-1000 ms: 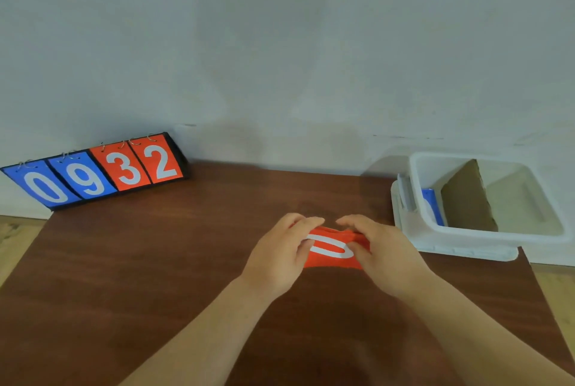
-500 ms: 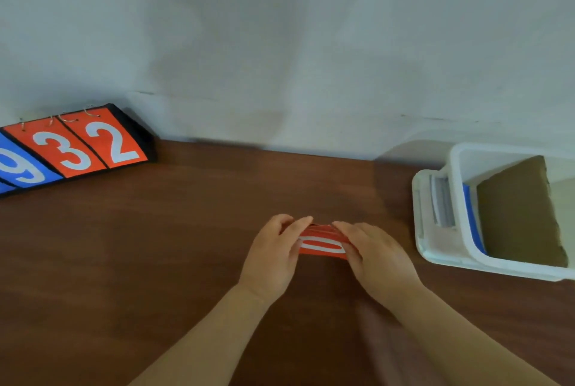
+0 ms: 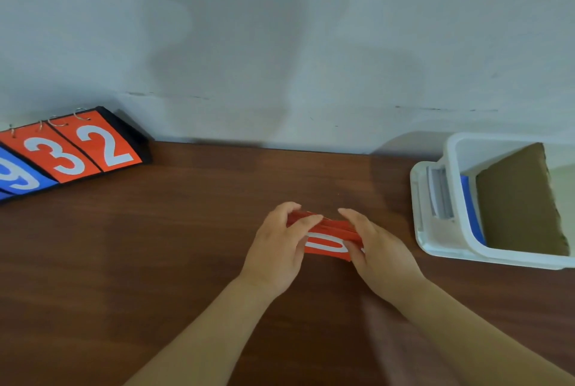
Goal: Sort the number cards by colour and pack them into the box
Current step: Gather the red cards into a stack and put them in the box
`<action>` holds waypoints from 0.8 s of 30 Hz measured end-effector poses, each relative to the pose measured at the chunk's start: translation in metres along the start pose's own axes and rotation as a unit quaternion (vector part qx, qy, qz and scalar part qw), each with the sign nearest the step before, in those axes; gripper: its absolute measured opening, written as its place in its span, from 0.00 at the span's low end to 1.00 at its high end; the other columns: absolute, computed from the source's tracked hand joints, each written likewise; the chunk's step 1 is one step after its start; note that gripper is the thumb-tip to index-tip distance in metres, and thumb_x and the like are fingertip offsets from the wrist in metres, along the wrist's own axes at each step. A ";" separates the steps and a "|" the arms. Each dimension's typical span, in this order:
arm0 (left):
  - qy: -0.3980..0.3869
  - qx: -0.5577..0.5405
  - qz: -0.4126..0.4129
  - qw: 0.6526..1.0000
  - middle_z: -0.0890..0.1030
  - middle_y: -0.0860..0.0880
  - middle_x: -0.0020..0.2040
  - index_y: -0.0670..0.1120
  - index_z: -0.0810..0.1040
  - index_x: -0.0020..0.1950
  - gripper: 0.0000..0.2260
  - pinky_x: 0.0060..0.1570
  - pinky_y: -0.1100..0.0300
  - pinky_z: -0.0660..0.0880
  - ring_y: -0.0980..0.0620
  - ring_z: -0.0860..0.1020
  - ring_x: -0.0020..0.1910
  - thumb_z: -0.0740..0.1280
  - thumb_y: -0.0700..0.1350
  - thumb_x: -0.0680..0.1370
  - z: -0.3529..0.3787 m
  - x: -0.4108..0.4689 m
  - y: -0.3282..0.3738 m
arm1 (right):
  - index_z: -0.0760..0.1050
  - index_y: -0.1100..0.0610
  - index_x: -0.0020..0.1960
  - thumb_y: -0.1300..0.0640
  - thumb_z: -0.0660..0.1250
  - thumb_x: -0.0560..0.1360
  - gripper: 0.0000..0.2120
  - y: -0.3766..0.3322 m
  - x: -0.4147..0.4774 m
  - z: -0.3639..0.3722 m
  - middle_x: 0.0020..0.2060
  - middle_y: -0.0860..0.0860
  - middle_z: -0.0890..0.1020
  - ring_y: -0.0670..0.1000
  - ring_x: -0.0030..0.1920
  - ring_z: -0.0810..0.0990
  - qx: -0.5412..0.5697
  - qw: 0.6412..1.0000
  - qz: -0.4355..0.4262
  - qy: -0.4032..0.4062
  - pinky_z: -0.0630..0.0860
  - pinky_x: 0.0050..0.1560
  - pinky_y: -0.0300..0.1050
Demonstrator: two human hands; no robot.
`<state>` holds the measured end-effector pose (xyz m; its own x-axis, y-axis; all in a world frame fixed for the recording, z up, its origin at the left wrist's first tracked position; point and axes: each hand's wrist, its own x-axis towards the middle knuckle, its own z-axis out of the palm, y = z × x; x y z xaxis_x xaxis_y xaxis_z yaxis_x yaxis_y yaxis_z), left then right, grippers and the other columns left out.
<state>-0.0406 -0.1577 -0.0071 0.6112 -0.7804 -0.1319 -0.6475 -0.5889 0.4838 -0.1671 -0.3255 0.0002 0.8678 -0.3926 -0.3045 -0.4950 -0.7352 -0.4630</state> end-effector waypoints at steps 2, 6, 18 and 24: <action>0.006 0.004 0.018 1.000 0.63 0.52 0.75 0.59 0.67 0.76 0.24 0.73 0.57 0.66 0.54 0.61 0.76 0.66 0.45 0.82 0.001 -0.001 0.004 | 0.55 0.41 0.79 0.44 0.61 0.81 0.29 0.000 -0.003 0.003 0.69 0.44 0.74 0.46 0.64 0.77 0.002 1.000 -0.012 0.010 0.77 0.61 0.41; 0.018 -0.037 0.000 0.999 0.63 0.53 0.74 0.59 0.61 0.78 0.29 0.72 0.56 0.69 0.55 0.62 0.75 0.68 0.46 0.81 0.006 -0.005 0.004 | 0.61 0.43 0.77 0.45 0.58 0.82 0.24 0.001 -0.004 0.004 0.65 0.45 0.76 0.45 0.59 0.78 -0.022 0.998 -0.046 0.026 0.77 0.56 0.39; 0.033 -0.099 -0.042 0.994 0.65 0.56 0.72 0.55 0.76 0.67 0.13 0.65 0.61 0.73 0.57 0.70 0.69 0.64 0.45 0.83 0.023 -0.009 -0.010 | 0.75 0.48 0.68 0.53 0.66 0.80 0.16 0.022 -0.009 0.022 0.57 0.43 0.78 0.45 0.55 0.78 -0.002 0.992 -0.069 0.108 0.78 0.55 0.43; 0.030 -0.164 -0.061 0.984 0.67 0.61 0.68 0.57 0.71 0.70 0.18 0.67 0.65 0.70 0.63 0.69 0.66 0.66 0.43 0.81 0.026 -0.003 -0.001 | 0.63 0.42 0.75 0.49 0.65 0.80 0.25 0.021 -0.011 0.019 0.61 0.35 0.71 0.35 0.60 0.71 0.094 0.992 0.014 0.082 0.70 0.62 0.33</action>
<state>-0.0536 -0.1603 -0.0297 0.7066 -0.6893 -0.1598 -0.3925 -0.5697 0.7220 -0.1882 -0.3261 -0.0218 0.8411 -0.5075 -0.1870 -0.5048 -0.6126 -0.6082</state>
